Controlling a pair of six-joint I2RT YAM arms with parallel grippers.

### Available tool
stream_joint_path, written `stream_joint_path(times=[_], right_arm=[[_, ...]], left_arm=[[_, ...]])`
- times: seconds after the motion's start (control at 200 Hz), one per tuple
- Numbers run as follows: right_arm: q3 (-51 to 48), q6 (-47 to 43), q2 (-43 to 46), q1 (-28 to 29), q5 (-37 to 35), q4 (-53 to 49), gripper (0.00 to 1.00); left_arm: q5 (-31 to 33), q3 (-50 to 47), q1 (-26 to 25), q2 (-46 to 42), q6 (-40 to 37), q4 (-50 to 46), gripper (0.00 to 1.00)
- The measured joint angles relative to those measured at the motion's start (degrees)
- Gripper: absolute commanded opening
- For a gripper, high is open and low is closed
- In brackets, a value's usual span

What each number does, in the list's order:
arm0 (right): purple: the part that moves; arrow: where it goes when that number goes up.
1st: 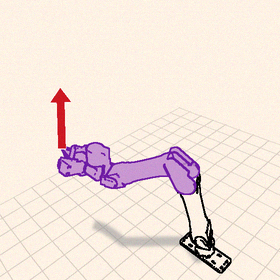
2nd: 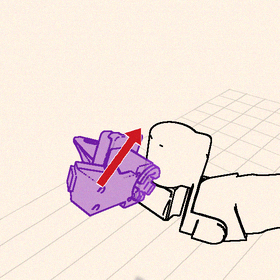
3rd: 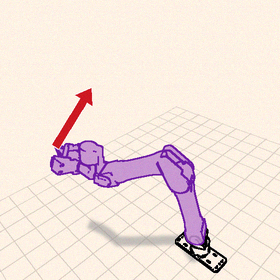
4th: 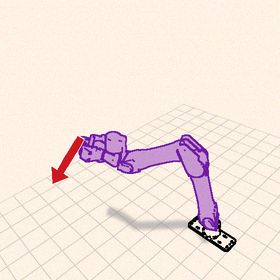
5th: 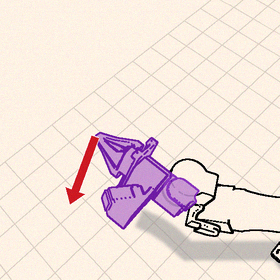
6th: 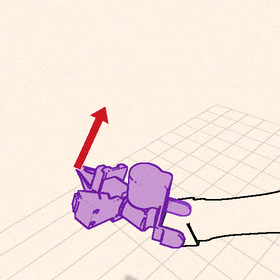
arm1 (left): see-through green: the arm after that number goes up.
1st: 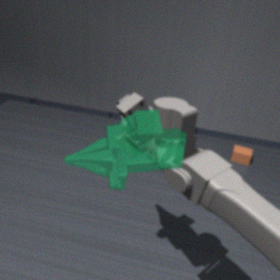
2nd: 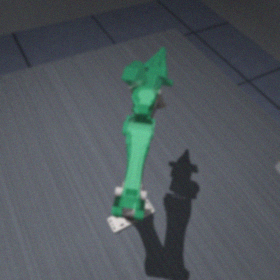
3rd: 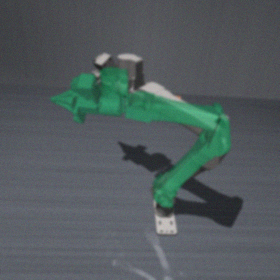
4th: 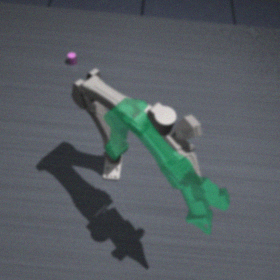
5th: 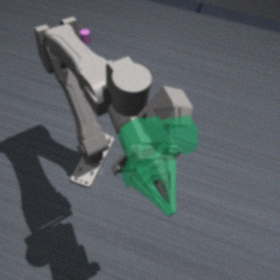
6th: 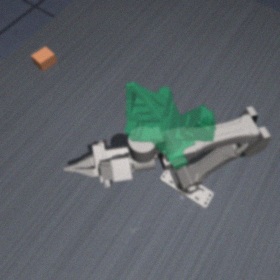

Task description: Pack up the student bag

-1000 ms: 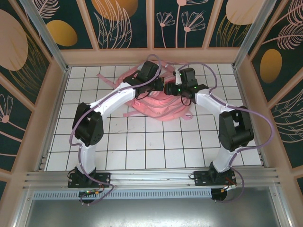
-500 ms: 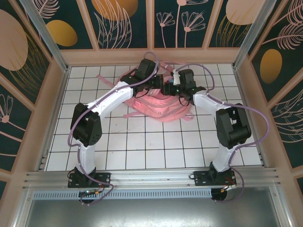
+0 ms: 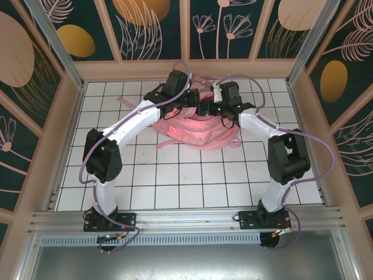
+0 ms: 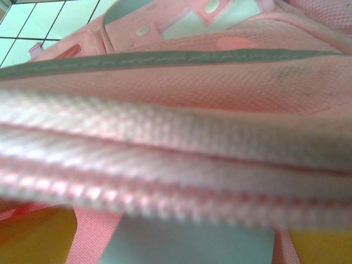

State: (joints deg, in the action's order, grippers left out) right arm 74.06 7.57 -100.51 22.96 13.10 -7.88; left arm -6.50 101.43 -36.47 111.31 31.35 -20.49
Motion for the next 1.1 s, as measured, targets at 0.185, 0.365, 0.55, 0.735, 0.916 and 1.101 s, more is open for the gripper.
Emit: stream_joint_path(times=[0.185, 0.365, 0.55, 0.735, 0.916, 1.101], right_arm=[[-5.6, 0.9, 8.9, -1.2, -0.3, -0.5, 0.89], [-10.9, 3.7, 15.6, -5.6, 3.5, 0.8, 0.82], [-16.3, 6.1, 18.1, -8.4, 5.0, 1.2, 0.78], [-18.6, 8.5, 20.8, -9.1, 5.0, 0.8, 0.99], [-18.9, 12.9, 22.7, -12.3, 5.5, 1.4, 0.97], [-18.4, 15.6, 22.6, -8.3, 2.0, -1.1, 0.81]], left_arm=[[-1.2, -1.2, -0.6, -0.5, 0.5, 1.3, 0.0], [-3.2, -4.0, -0.9, -0.5, 1.4, 3.6, 0.0], [-6.0, -7.0, -0.9, -0.5, 3.8, 7.5, 0.3], [-10.8, -12.5, -1.0, -0.6, 8.0, 14.3, 0.77], [-9.7, -17.9, -1.0, -4.3, 8.7, 15.5, 0.99], [-1.2, -21.7, -0.5, -13.3, 7.4, 15.6, 0.99]])
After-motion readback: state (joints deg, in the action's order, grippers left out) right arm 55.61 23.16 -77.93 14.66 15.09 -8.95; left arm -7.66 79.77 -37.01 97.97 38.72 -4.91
